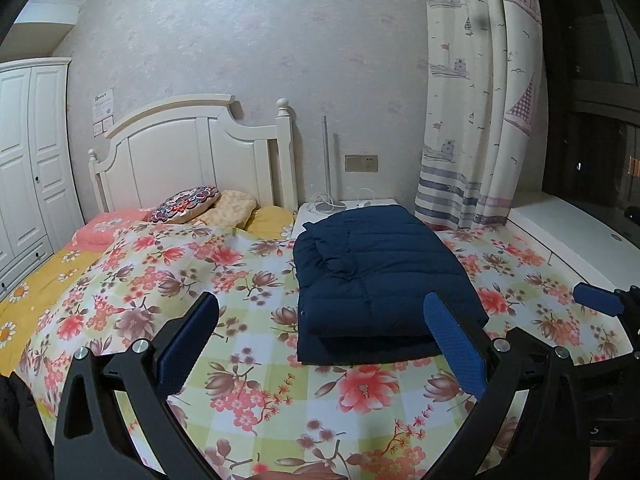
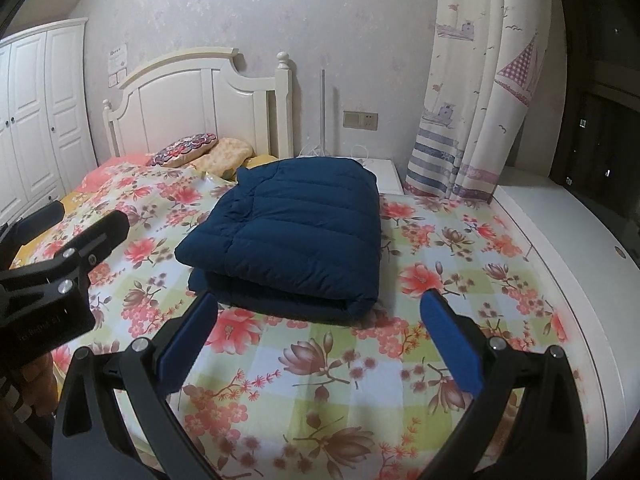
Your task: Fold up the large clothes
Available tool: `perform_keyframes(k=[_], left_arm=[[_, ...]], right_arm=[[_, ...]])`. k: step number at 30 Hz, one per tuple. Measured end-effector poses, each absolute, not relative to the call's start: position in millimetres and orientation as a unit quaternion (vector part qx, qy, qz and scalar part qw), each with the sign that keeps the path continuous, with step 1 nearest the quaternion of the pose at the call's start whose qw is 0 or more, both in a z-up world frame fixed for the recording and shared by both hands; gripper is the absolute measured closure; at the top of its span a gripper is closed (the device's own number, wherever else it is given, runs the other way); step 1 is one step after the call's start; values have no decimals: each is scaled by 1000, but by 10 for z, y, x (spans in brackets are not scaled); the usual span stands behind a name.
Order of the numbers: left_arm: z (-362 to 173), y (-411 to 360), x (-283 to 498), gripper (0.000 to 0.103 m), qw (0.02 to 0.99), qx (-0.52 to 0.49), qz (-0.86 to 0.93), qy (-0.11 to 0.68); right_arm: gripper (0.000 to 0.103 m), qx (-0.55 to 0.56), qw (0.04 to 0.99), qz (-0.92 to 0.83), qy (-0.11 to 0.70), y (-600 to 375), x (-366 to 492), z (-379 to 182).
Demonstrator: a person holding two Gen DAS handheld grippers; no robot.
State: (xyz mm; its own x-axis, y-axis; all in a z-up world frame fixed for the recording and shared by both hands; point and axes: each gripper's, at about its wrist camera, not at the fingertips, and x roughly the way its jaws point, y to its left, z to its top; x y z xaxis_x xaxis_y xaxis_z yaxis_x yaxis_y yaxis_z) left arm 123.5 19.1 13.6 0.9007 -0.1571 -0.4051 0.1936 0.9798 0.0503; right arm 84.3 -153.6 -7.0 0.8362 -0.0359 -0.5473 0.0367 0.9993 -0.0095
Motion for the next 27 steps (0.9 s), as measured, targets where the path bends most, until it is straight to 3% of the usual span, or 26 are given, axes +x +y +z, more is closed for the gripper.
perform_keyframes(k=[27], left_arm=[[153,222,1195,4,974,33,-90,203]], right_arm=[[3,4,959,-19,282,-1544,836,-13]])
